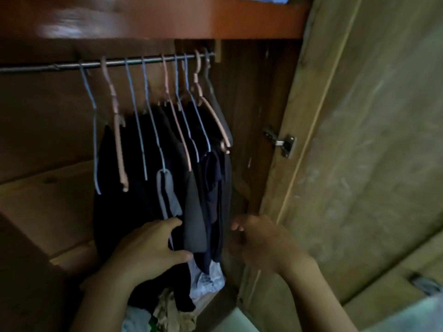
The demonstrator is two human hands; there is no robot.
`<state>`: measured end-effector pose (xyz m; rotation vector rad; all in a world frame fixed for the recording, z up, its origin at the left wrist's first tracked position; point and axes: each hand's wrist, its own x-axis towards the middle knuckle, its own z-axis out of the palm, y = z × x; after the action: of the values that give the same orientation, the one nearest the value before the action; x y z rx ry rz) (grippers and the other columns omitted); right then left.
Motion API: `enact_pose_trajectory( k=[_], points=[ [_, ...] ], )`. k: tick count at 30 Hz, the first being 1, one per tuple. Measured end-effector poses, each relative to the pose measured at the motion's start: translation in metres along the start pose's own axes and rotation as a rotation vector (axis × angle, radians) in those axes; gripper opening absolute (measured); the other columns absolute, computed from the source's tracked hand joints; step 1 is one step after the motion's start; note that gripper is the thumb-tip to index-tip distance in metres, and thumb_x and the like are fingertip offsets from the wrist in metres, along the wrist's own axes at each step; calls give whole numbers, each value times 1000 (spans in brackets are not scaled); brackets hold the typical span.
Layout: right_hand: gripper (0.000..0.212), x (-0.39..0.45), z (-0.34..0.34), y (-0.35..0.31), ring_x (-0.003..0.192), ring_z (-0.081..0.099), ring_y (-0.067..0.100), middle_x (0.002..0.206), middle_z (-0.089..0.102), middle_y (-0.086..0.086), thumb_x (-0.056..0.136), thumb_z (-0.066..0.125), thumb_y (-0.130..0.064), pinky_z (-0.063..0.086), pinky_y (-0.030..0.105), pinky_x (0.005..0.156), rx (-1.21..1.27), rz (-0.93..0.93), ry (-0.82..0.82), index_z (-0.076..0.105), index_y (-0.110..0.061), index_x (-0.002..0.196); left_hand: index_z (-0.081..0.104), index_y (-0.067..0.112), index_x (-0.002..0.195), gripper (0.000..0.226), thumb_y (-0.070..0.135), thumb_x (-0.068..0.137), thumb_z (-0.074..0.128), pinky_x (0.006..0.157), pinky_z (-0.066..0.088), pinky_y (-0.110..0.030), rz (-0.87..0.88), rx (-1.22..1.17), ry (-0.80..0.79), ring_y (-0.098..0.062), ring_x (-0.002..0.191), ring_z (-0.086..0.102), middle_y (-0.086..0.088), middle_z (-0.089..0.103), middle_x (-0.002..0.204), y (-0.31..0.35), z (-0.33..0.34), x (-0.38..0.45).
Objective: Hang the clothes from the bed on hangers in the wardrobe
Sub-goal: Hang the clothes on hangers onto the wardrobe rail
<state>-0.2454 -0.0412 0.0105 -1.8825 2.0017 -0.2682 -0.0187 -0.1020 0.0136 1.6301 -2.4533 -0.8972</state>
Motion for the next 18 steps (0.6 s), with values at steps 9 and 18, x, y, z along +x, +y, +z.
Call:
enact_pose_trajectory(
  k=[9, 18],
  points=[
    [44, -86, 20, 41, 113, 61, 16, 125, 61, -8, 87, 66, -47, 54, 36, 91, -43, 409, 146, 54, -34, 127, 31, 33, 149, 83, 57, 80, 70, 102, 42, -30, 242, 169, -184, -13, 134, 42, 8, 38, 151, 44, 42, 10],
    [49, -192, 30, 69, 114, 60, 14, 129, 62, -7, 88, 68, -46, 53, 33, 94, 22, 715, 200, 55, -29, 131, 30, 36, 150, 80, 50, 83, 71, 109, 37, -35, 447, 170, -417, -14, 140, 33, 9, 29, 156, 120, 103, 2]
  ],
)
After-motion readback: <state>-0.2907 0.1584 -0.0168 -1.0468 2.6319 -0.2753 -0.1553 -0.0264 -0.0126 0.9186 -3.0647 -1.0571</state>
